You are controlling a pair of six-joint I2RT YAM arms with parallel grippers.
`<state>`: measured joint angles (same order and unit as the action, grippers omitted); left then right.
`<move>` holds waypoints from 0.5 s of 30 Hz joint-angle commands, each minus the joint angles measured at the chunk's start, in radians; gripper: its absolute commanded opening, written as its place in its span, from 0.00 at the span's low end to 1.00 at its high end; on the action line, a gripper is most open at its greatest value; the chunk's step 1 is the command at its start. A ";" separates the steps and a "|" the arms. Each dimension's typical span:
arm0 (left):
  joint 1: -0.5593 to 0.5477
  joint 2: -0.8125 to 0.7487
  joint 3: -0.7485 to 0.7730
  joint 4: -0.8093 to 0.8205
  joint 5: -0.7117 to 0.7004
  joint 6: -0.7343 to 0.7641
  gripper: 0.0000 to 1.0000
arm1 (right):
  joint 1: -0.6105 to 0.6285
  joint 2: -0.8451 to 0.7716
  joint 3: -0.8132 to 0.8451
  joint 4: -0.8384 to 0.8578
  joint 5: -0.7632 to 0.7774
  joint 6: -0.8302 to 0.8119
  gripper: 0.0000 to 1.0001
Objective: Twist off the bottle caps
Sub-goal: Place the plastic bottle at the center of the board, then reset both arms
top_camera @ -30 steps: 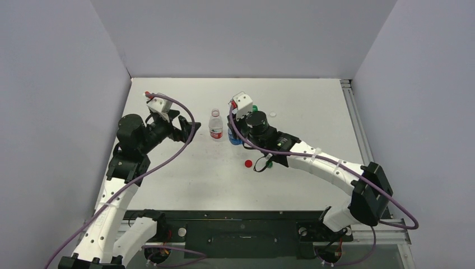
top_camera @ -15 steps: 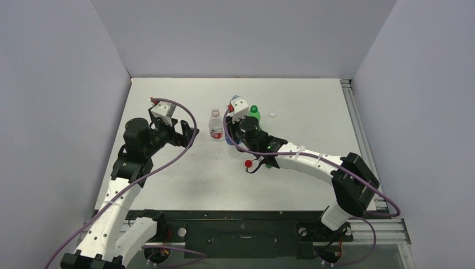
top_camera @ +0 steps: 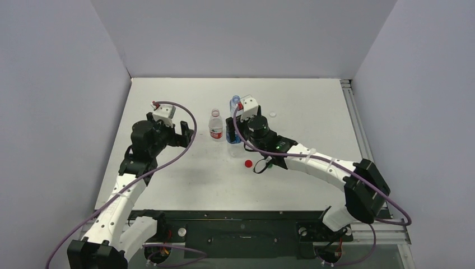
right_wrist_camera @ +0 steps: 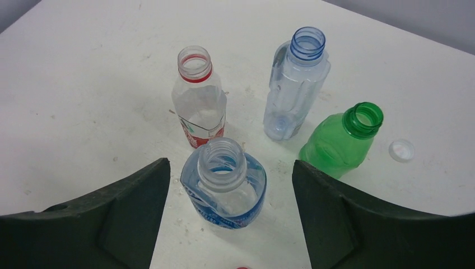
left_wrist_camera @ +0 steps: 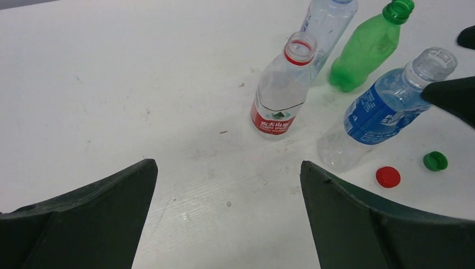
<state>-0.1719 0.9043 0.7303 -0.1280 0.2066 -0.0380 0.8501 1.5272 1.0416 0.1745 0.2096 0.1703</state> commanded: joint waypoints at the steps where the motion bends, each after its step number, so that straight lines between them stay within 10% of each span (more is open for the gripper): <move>1: 0.022 -0.005 -0.050 0.166 -0.064 0.021 0.97 | -0.022 -0.151 -0.008 -0.018 0.001 0.020 0.77; 8: 0.058 0.080 -0.109 0.296 -0.090 0.007 0.96 | -0.210 -0.364 -0.083 -0.075 -0.003 0.105 0.79; 15: 0.111 0.236 -0.118 0.322 -0.059 0.031 0.97 | -0.648 -0.497 -0.297 -0.011 0.131 0.314 0.80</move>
<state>-0.0883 1.0813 0.6231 0.1081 0.1349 -0.0345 0.3729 1.0492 0.8421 0.1333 0.2420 0.3317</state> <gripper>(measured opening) 0.968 0.795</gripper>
